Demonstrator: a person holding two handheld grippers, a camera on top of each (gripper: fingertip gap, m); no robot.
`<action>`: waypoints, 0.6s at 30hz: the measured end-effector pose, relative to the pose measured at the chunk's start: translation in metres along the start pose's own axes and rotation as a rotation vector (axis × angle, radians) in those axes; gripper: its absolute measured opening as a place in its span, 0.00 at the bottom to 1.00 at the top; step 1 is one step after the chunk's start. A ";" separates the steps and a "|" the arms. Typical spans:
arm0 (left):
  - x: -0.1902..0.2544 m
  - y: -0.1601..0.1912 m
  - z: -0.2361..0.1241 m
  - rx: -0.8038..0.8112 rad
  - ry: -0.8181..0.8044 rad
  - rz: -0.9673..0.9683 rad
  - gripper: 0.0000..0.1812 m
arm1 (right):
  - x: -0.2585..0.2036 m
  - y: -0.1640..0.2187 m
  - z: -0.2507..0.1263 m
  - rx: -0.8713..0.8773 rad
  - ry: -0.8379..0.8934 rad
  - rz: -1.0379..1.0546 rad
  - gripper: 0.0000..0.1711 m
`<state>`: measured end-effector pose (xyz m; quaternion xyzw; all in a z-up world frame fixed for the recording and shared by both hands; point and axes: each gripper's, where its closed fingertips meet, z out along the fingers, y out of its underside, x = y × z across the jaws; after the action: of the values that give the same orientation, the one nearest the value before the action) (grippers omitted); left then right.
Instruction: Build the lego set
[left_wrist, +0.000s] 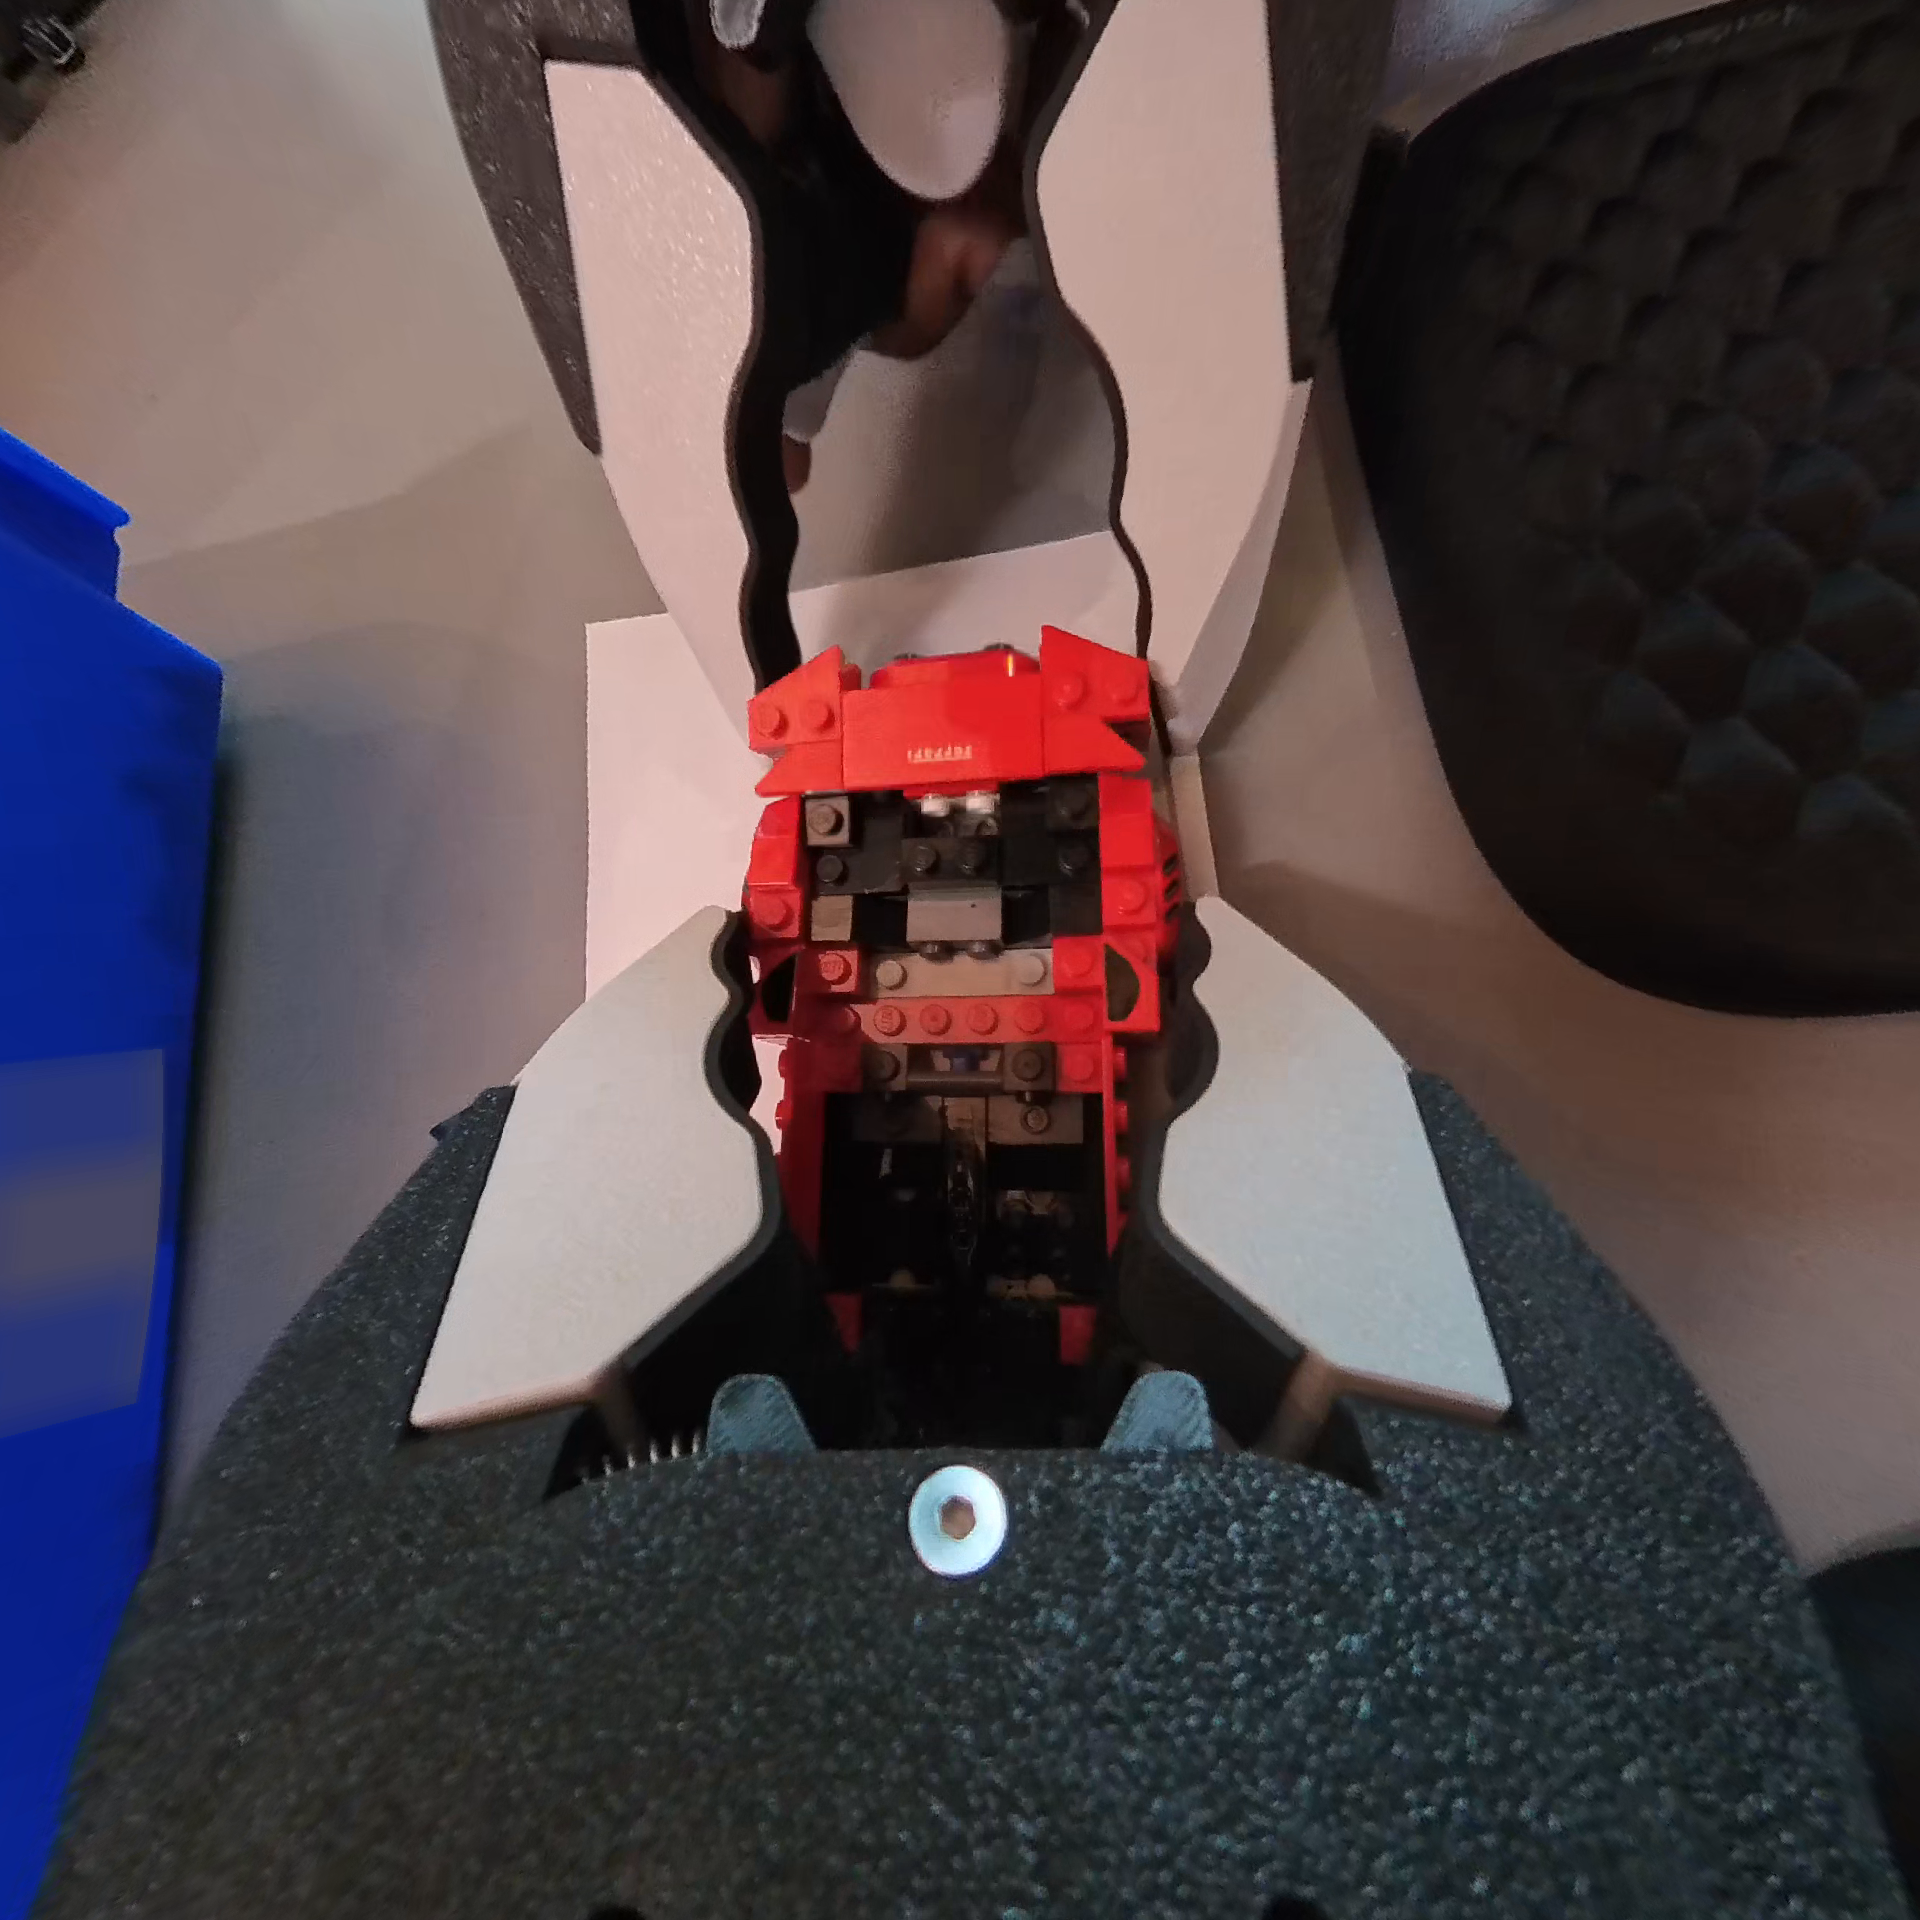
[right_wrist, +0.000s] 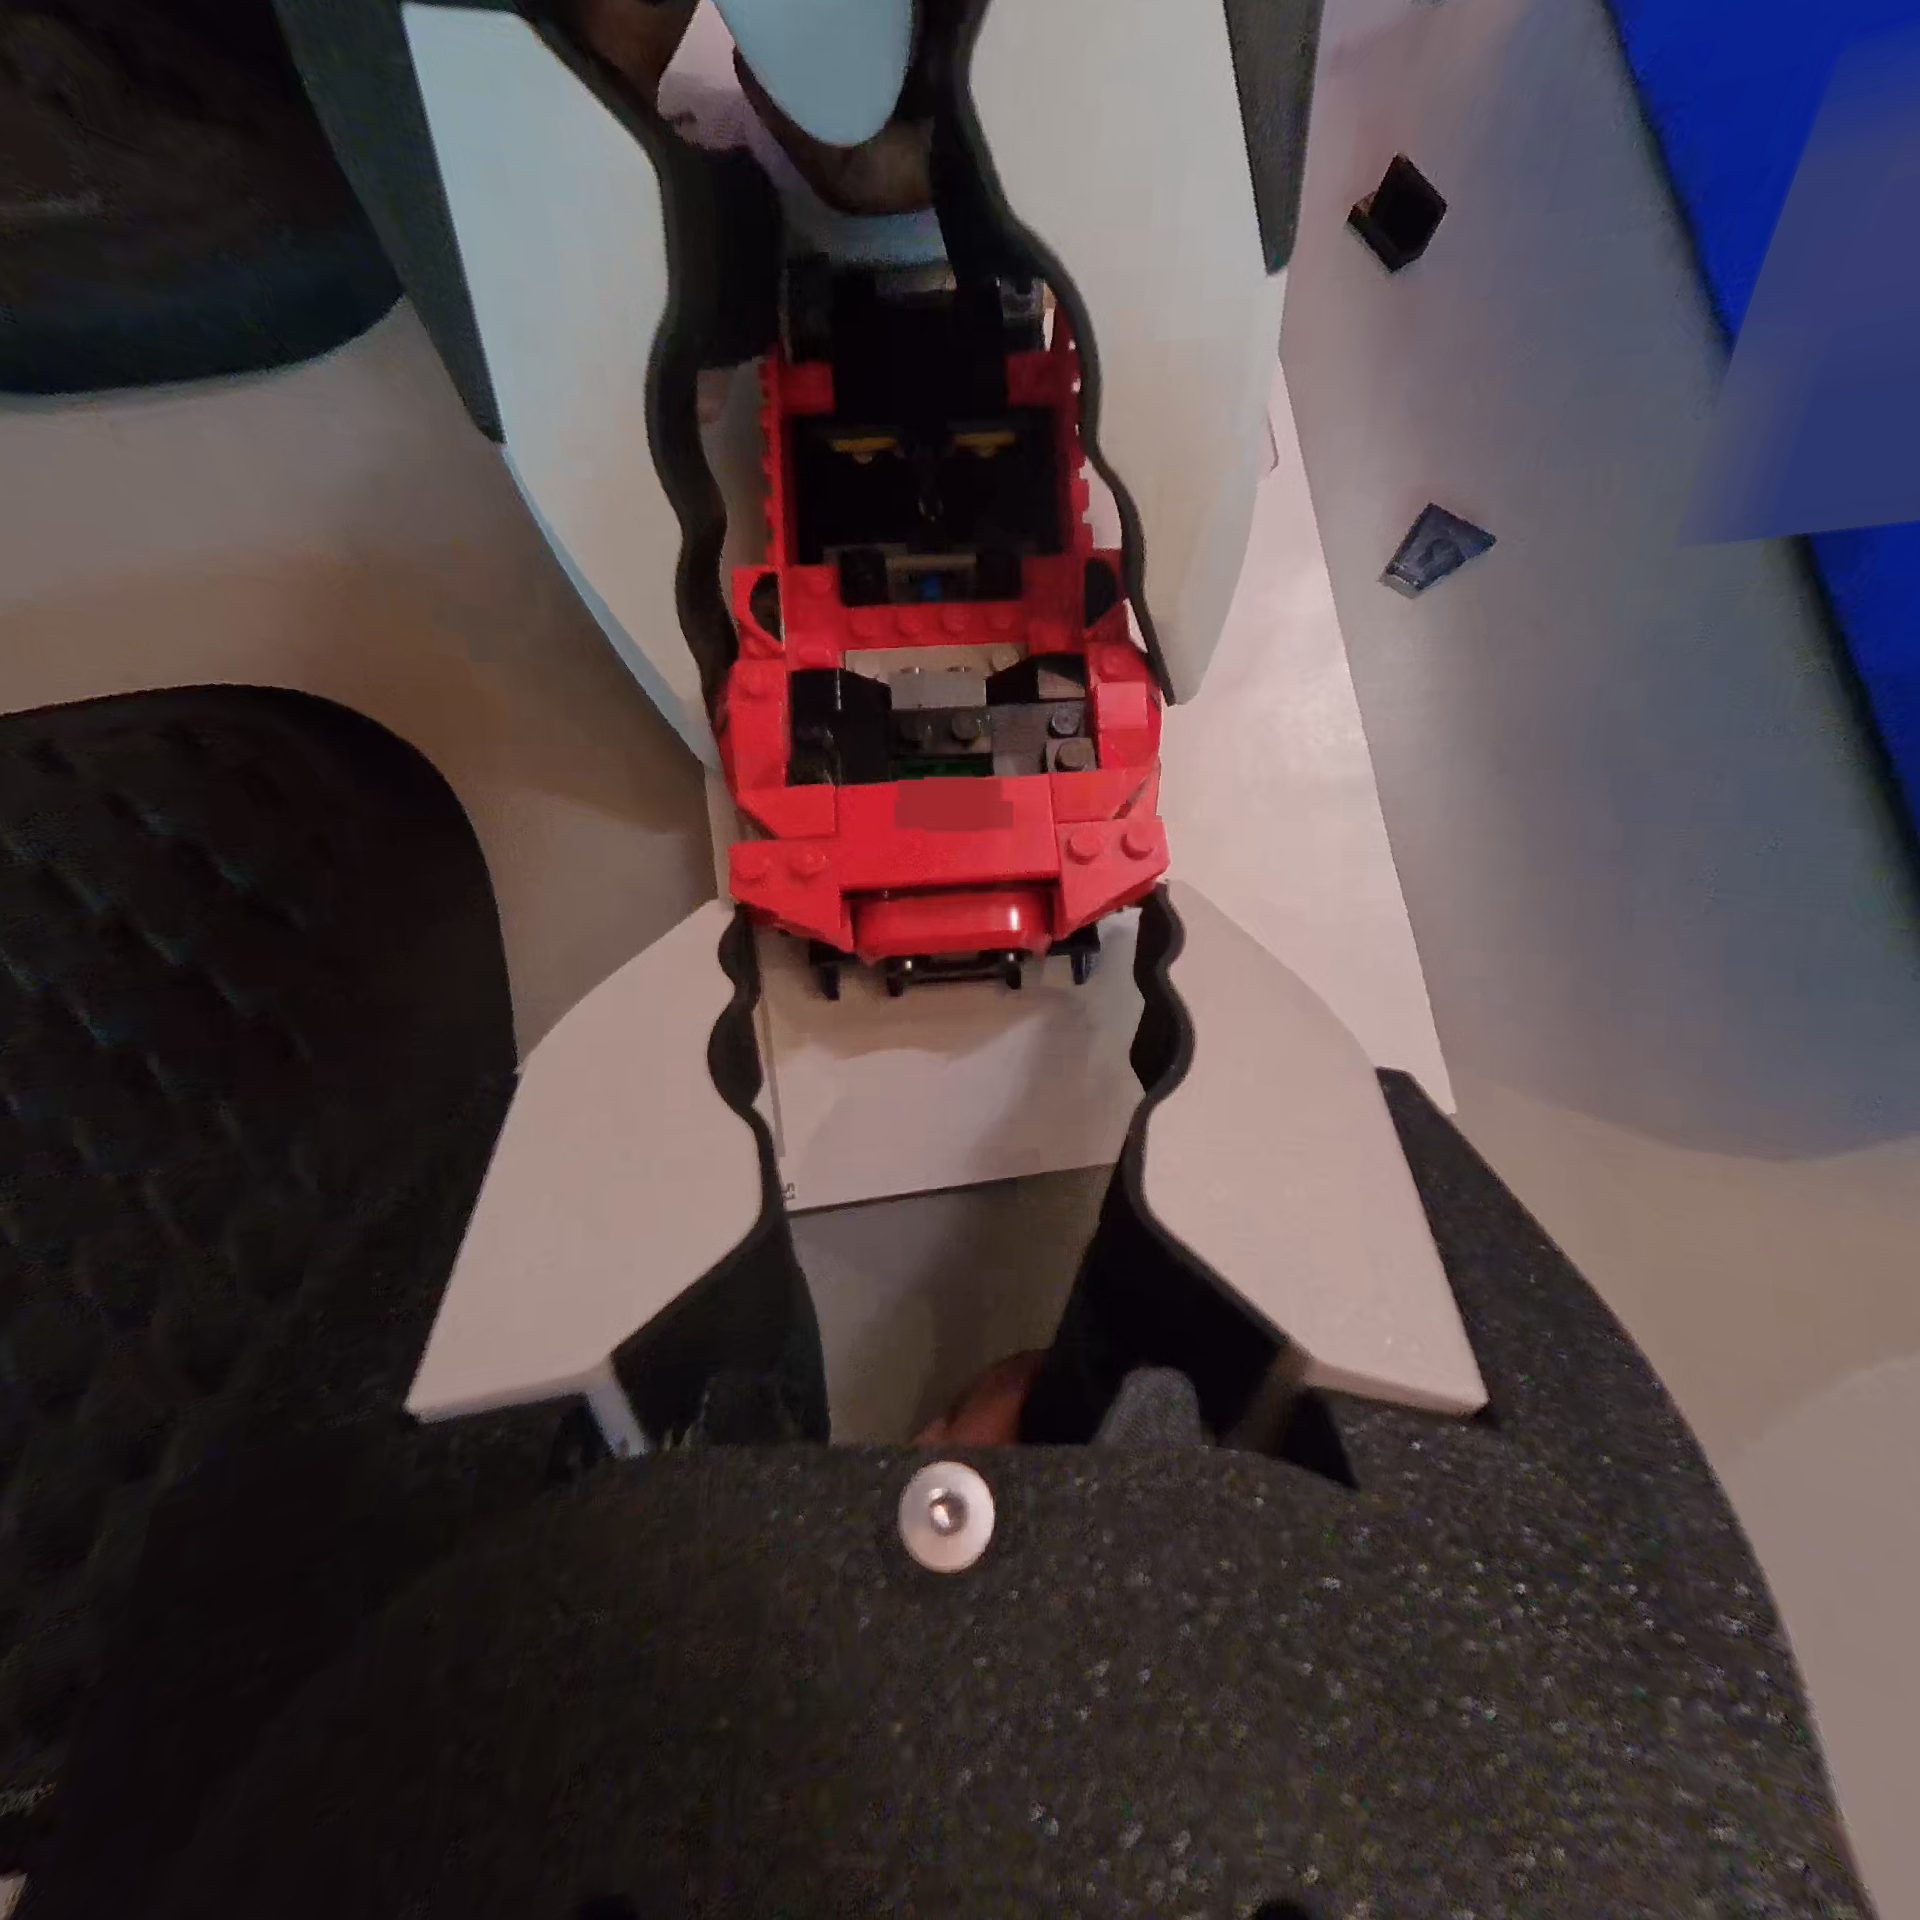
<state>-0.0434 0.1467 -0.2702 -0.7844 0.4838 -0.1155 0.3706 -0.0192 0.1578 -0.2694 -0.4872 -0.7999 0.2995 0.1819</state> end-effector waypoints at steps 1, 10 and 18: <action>0.000 0.000 0.000 0.000 -0.002 0.003 0.43 | 0.000 -0.001 -0.001 -0.021 0.009 -0.011 0.41; 0.000 0.000 0.000 0.004 0.000 0.005 0.43 | 0.005 -0.002 -0.012 -0.029 0.025 0.011 0.41; 0.000 0.000 0.000 0.008 -0.003 -0.006 0.43 | 0.000 -0.001 -0.011 0.068 -0.016 0.085 0.41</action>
<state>-0.0436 0.1465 -0.2700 -0.7847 0.4802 -0.1172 0.3740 -0.0133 0.1604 -0.2602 -0.5119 -0.7692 0.3379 0.1792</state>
